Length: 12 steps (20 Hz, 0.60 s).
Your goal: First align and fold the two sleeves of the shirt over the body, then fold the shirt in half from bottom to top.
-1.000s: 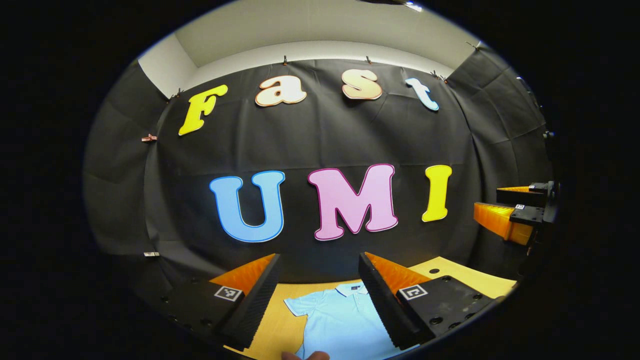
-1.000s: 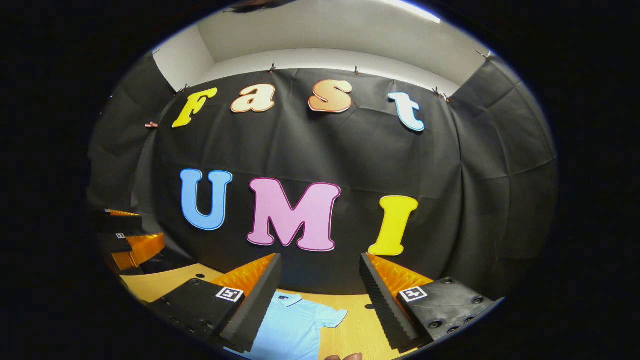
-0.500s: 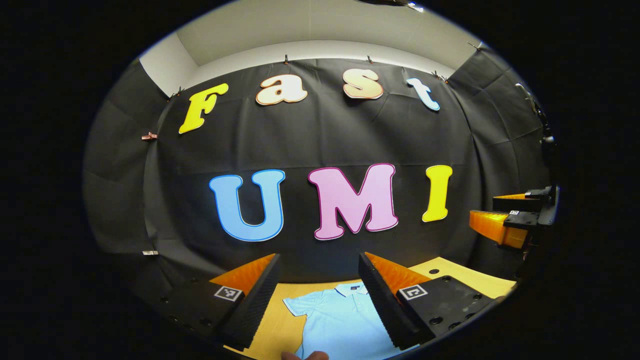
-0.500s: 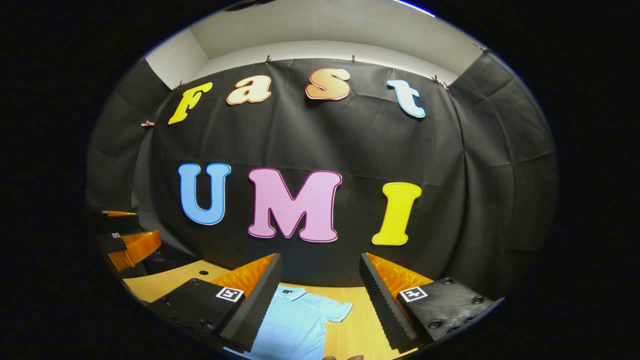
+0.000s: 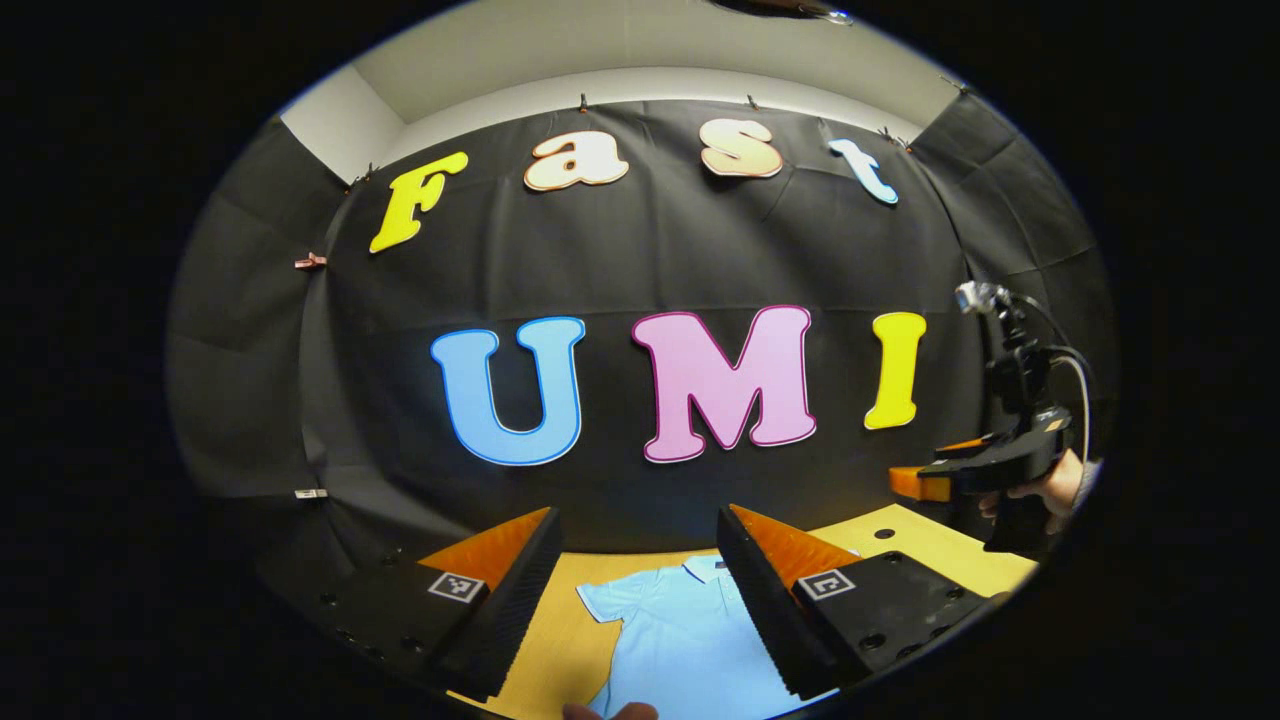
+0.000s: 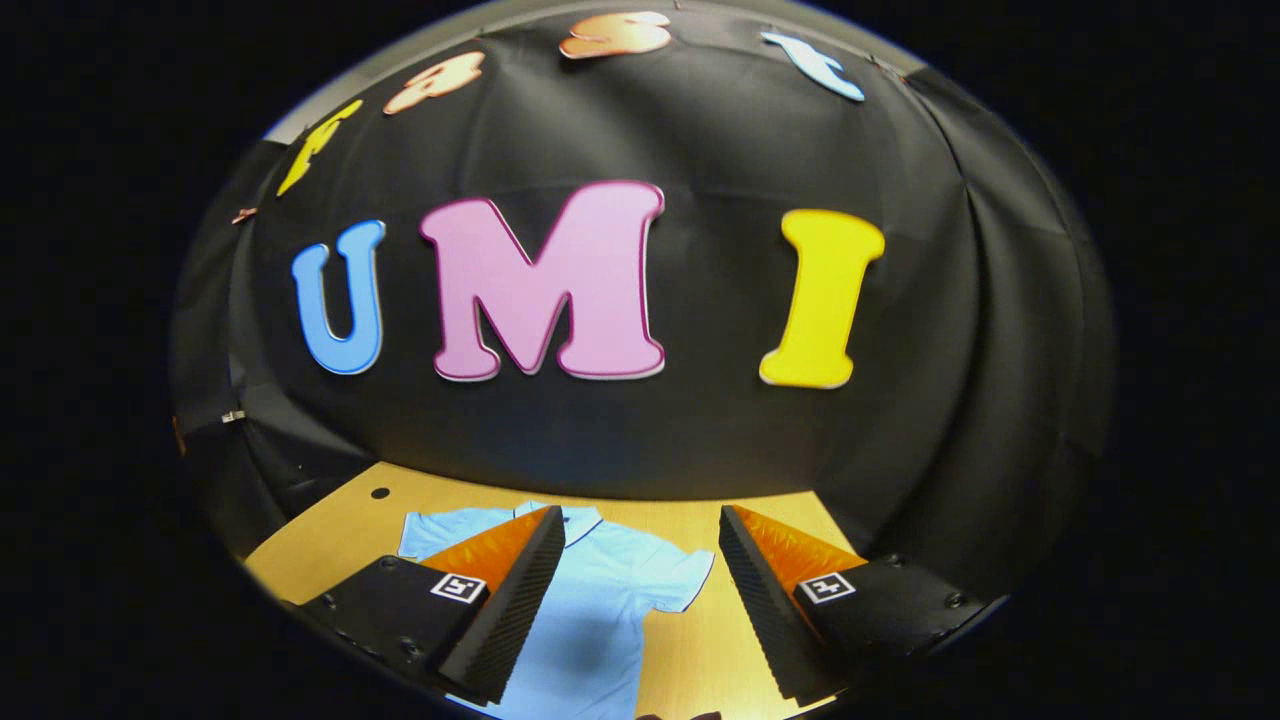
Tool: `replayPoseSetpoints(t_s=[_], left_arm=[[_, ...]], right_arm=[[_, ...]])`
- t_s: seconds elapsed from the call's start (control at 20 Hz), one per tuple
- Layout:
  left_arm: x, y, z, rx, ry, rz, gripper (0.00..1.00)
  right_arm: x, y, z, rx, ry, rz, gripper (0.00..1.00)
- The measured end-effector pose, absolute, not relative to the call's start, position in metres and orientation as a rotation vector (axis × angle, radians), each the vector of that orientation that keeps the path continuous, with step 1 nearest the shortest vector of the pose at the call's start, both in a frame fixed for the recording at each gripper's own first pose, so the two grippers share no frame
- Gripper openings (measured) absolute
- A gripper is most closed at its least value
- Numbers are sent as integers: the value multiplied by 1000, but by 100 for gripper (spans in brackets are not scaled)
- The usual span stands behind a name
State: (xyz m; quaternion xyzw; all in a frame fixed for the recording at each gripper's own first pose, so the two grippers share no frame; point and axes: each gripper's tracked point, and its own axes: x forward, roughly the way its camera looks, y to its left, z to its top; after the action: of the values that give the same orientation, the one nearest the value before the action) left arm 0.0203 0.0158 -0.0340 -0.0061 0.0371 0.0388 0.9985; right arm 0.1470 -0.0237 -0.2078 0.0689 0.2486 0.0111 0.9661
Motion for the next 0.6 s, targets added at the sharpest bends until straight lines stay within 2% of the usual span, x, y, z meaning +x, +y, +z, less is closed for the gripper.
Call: replayPoseSetpoints(t_s=[0.3, 0.6], left_arm=[[29, 20, -55, 8, 125, 138, 98], [33, 26, -73, 25, 175, 185, 98]], right_arm=[[201, -50, -335, 205, 721, -38, 98], [222, -60, -445, 236, 872, -66, 98]])
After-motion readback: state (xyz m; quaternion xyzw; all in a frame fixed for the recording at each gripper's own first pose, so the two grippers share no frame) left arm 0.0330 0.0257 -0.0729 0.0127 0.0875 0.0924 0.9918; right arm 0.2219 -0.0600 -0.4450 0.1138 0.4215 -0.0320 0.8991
